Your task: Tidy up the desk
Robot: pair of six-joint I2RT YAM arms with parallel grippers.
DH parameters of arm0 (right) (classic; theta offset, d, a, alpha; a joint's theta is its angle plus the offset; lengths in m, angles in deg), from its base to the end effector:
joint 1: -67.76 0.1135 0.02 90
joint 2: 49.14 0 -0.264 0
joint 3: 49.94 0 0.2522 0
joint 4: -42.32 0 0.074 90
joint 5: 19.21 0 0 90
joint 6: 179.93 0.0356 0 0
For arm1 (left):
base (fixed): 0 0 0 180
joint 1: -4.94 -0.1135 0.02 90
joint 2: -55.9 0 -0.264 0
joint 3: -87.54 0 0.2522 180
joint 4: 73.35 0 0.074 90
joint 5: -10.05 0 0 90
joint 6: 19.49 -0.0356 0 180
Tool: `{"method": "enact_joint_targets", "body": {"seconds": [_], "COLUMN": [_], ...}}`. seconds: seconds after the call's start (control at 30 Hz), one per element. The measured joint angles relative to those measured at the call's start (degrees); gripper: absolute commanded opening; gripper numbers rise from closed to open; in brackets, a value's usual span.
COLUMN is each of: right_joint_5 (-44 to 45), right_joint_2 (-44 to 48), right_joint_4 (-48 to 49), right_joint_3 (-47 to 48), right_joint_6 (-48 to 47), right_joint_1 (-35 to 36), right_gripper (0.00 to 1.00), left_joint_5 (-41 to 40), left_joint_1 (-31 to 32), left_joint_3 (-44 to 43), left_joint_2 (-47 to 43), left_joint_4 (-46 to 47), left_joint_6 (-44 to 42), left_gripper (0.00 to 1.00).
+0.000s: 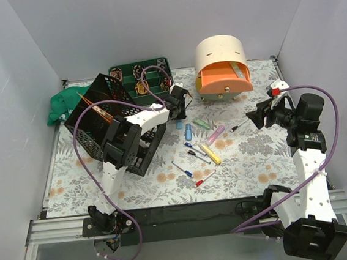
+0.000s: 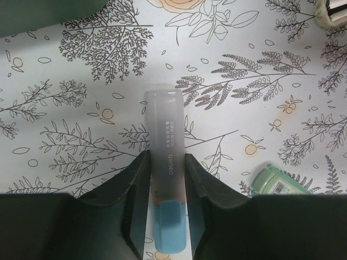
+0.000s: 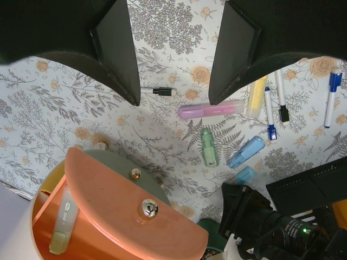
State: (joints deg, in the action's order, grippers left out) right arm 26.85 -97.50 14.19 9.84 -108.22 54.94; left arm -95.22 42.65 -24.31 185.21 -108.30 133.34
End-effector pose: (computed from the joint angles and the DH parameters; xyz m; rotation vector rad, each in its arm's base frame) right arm 0.1880 -0.0175 0.3321 -0.5960 1.6888 0.3245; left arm 0.3965 -0.2947 0.1562 -0.6523 2.4053 -0.4383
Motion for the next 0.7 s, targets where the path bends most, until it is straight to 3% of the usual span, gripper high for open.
{"method": "enact_joint_targets", "body": {"seconds": [0.23,0.7], "right_joint_5": [0.0,0.0], "right_joint_2": [0.0,0.0], "right_joint_4": [0.0,0.0], "right_joint_3": [0.0,0.0], "right_joint_6": [0.0,0.0], "right_joint_1": [0.0,-0.1], "right_gripper": [0.62,0.62], "left_joint_5": [1.6,5.3], "left_joint_1": [0.0,0.0], "left_joint_3": [4.7,7.7], "left_joint_2": [-3.4,-24.3], "left_joint_4": [2.2,10.0], "left_joint_6": [-2.3,-15.0], "left_gripper": [0.02,0.0]}}
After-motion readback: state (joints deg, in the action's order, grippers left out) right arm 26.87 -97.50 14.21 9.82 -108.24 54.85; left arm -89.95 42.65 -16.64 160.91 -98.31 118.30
